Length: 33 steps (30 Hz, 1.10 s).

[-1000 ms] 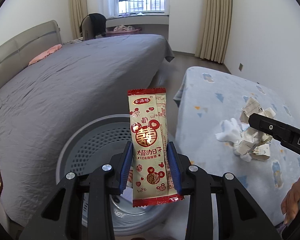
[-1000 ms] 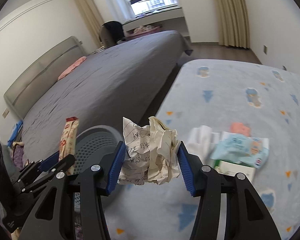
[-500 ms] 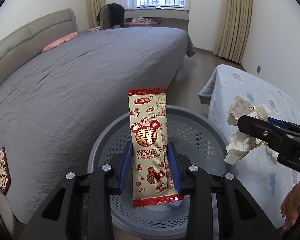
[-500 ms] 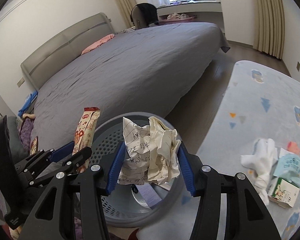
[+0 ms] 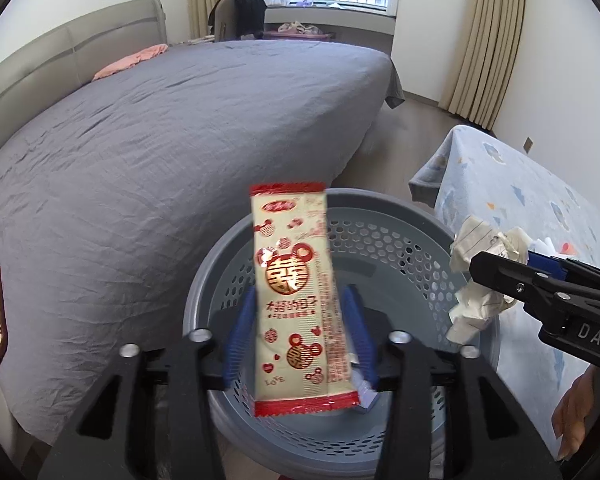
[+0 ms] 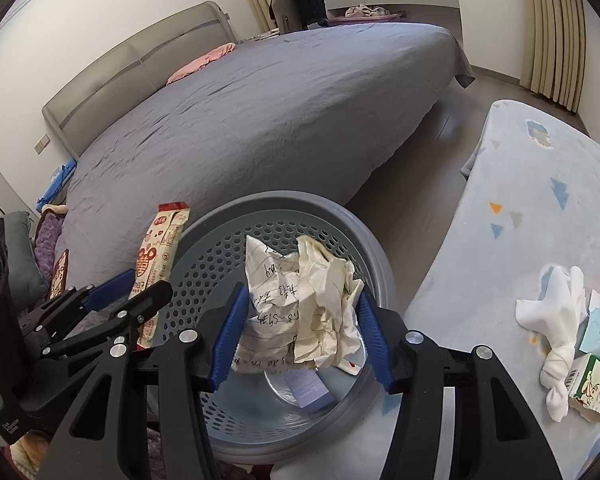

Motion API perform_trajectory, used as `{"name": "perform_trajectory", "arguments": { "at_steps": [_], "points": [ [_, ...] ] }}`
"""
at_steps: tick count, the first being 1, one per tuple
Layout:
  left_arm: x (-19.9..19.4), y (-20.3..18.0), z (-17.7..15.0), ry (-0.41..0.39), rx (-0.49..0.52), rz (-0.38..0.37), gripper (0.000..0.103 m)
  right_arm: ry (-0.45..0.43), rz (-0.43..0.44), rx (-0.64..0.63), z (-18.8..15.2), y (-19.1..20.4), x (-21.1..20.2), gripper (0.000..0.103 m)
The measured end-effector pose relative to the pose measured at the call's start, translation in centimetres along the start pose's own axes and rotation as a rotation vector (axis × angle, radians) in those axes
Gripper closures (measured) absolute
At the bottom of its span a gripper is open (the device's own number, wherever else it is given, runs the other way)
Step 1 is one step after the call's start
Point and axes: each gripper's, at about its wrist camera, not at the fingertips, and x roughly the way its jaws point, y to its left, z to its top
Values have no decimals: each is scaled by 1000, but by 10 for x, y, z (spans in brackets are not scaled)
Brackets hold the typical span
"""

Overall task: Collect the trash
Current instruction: 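Carry wrapper and paper over the basket and open both grippers, then move both tools from the basket back toward the mattress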

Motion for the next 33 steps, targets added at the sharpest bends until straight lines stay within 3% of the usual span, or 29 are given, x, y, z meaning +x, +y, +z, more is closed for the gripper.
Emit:
{"name": "perform_trajectory", "arguments": {
  "at_steps": [1, 3, 9, 23, 33],
  "points": [
    [-2, 0, 0, -8, 0, 2, 40, -1, 2, 1, 1, 0, 0, 46],
    [-3, 1, 0, -19, 2, 10, 37, -9, 3, 5, 1, -1, 0, 35],
    [-1, 5, 0, -7, -8, 35, 37, -29, -9, 8, -1, -2, -5, 35],
    [-5, 16, 1, -31, -59, 67, 24, -27, -22, 18, -7, -2, -7, 35],
    [-3, 17, 1, -17, -83, 82, 24, -42, -44, -3, -9, 2, -17, 34]
  ]
}}
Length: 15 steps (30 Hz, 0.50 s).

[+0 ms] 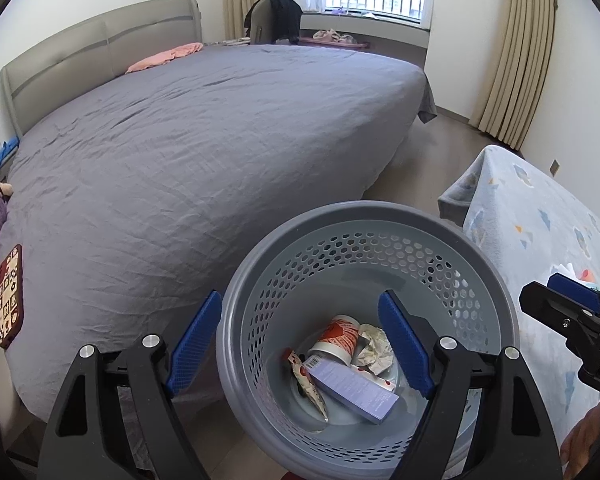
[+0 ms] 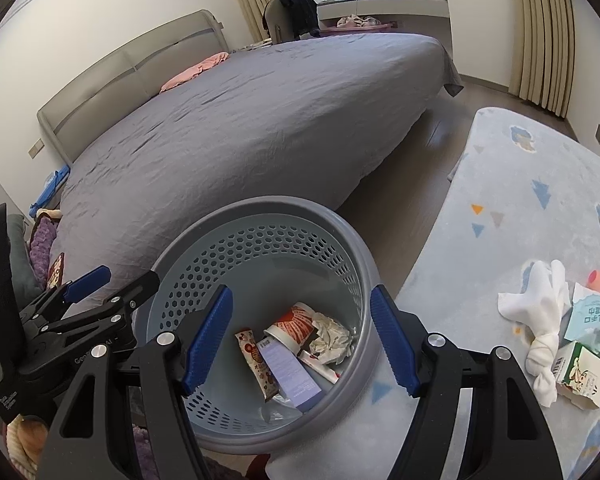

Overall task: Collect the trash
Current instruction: 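Move both tools from the basket back toward the mattress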

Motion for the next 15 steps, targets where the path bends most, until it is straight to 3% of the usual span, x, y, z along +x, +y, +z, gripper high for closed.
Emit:
{"name": "perform_trajectory", "arguments": {
  "at_steps": [7, 15],
  "points": [
    [-5, -2, 0, -2, 7, -38, 24, 15, -8, 10, -4, -6, 1, 33],
    [-4, -11, -1, 1, 36, -38, 24, -37, 4, 37, 0, -14, -17, 33]
  ]
}}
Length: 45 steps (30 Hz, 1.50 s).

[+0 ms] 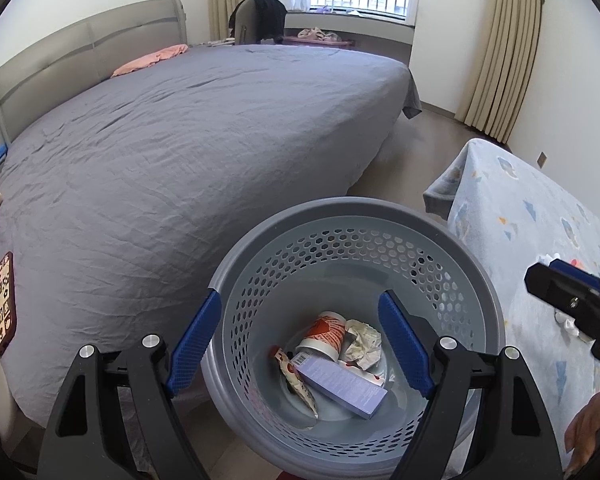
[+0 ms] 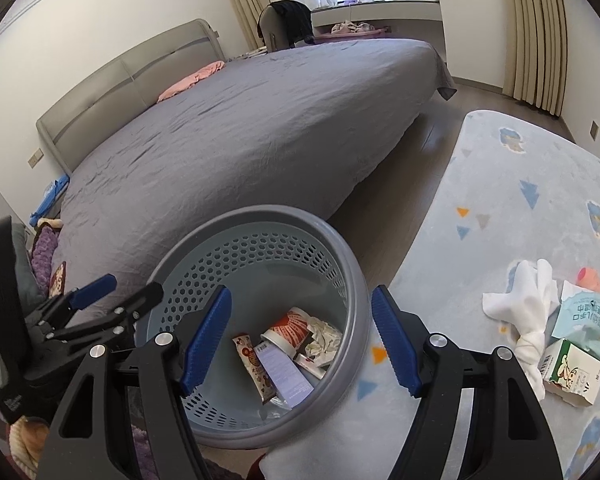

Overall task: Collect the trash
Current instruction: 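Move both tools from the basket back toward the mattress, then move the right gripper onto the blue wet-wipes packet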

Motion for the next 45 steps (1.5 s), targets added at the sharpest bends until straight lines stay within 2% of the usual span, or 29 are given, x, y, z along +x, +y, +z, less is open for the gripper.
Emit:
{"name": "perform_trajectory", "arguments": {
  "at_steps": [7, 20, 26, 36, 45],
  "points": [
    [-4, -13, 1, -8, 10, -35, 24, -19, -28, 18, -1, -17, -15, 33],
    [-10, -54, -7, -13, 59, -87, 24, -79, -108, 89, -11, -77, -62, 33],
    [-12, -76, -10, -13, 75, -121, 24, -94, -172, 124, -20, -111, -81, 33],
    [-13, -102, -14, -7, 85, -129, 22, -92, -268, 207, -40, -180, -110, 33],
    [-11, -123, -22, 4, 111, -119, 21, -60, -307, 214, -41, -224, -109, 33]
  ]
}}
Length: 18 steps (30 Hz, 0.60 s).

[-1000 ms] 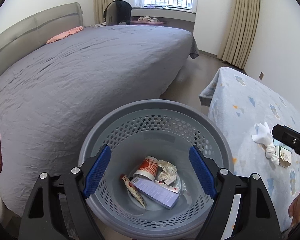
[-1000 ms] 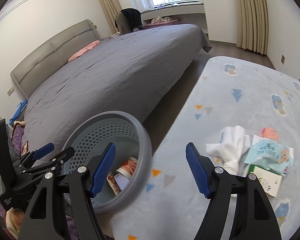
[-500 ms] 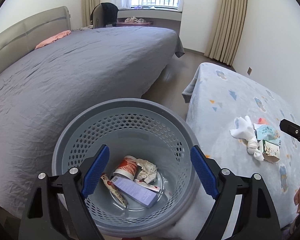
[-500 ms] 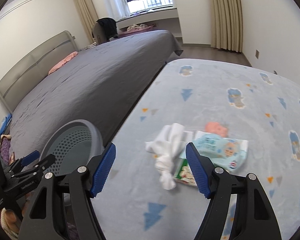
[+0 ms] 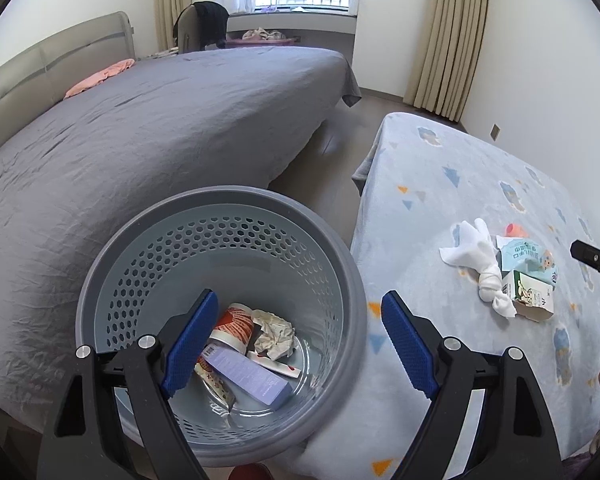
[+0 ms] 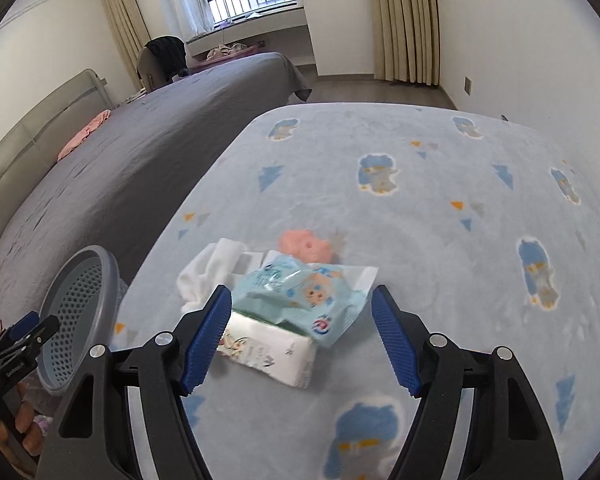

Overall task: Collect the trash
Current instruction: 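Move the right gripper onto the blue wet-wipes packet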

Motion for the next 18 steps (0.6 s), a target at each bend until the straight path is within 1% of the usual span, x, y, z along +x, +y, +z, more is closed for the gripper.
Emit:
{"name": "perform_trajectory", "arguments": {
  "at_steps": [6, 11, 12, 13, 16, 18],
  "points": [
    [2, -8, -1, 7, 15, -3, 21, 15, 9, 14, 13, -15, 15, 33],
    [5, -13, -1, 14, 26, -2, 21, 37, -20, 17, 24, -25, 33, 33],
    [5, -13, -1, 14, 28, -2, 21, 57, -2, 19, 25, -27, 39, 33],
    [4, -13, -1, 15, 30, -1, 21, 71, 37, 8, 26, -27, 42, 33],
    [4, -12, -1, 13, 31, 2, 21, 53, 46, -50, 25, -21, 38, 33],
    [5, -12, -1, 15, 27, 3, 21, 60, 78, -96, 24, -14, 37, 29]
  ]
}}
